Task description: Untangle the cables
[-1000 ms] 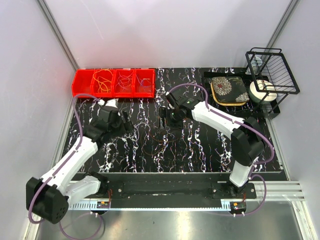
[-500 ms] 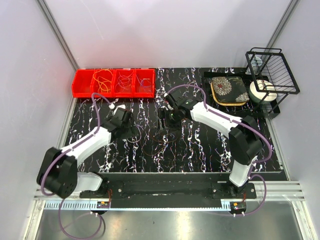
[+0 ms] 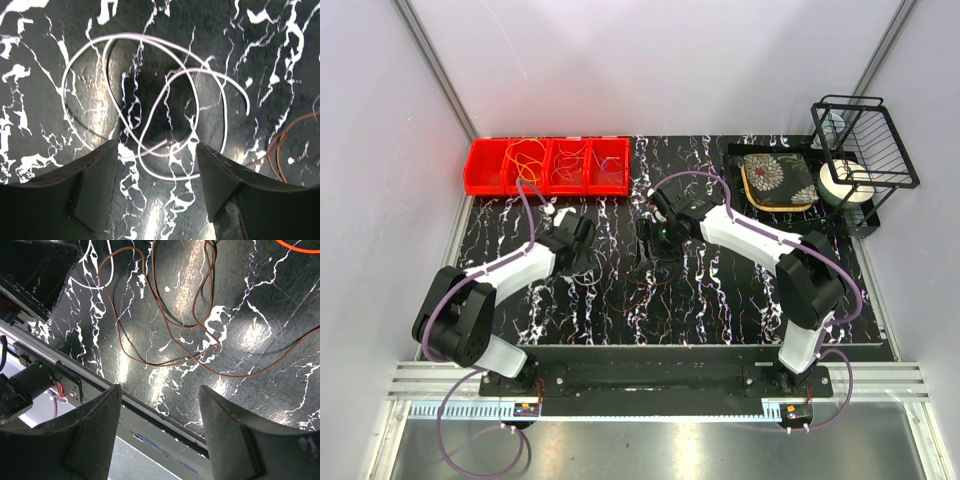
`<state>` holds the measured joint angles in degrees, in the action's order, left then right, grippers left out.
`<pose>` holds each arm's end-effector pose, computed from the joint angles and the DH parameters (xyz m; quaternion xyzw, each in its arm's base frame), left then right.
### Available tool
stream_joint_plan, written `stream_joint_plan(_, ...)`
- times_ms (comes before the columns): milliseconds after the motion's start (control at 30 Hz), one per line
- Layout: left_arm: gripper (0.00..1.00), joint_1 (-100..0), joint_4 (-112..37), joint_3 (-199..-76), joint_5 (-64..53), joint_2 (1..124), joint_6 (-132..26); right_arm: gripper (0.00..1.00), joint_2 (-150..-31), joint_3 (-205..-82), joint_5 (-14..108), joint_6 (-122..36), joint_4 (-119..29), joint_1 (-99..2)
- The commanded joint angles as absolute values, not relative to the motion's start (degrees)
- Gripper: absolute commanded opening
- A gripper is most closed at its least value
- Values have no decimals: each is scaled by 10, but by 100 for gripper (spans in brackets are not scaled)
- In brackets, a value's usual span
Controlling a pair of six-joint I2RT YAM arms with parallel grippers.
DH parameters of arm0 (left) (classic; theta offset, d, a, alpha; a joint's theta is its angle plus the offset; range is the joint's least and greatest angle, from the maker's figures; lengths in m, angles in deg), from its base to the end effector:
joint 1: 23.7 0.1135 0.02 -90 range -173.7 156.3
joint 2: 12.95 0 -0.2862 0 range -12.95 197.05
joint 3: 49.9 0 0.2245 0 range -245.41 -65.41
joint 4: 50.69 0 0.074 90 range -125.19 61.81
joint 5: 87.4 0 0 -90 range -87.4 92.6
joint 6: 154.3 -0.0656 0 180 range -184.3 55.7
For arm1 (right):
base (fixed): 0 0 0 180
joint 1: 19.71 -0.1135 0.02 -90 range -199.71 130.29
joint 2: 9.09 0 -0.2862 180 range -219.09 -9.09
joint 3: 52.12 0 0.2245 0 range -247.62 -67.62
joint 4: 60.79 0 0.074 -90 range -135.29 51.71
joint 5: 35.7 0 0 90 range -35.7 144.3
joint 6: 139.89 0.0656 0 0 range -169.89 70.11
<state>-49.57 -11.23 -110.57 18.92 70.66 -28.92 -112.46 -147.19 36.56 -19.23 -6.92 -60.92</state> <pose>0.2405 -0.0961 0.1890 -0.1134 0.9552 -0.0017 0.2734 0.2667 0.2601 0.2388 -0.1251 0.9516 0.2606 0.1046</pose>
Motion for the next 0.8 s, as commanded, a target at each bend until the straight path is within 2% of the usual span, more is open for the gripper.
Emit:
stream_joint_plan(0, 71, -497, -134, -1133, 231, 712, -307, 69, -1132, -1471, 349, -204, -81, -608)
stream_joint_plan(67, 75, -495, -138, -1141, 235, 715, -309, 69, -1136, -1470, 347, -204, -83, -608)
stream_joint_plan(367, 72, -485, -130, -1206, 260, 782, -233, 68, -1138, -1473, 341, -205, -84, -608)
stream_joint_plan(767, 61, -473, -116, -1250, 283, 854, -205, 67, -1131, -1459, 338, -206, -88, -608)
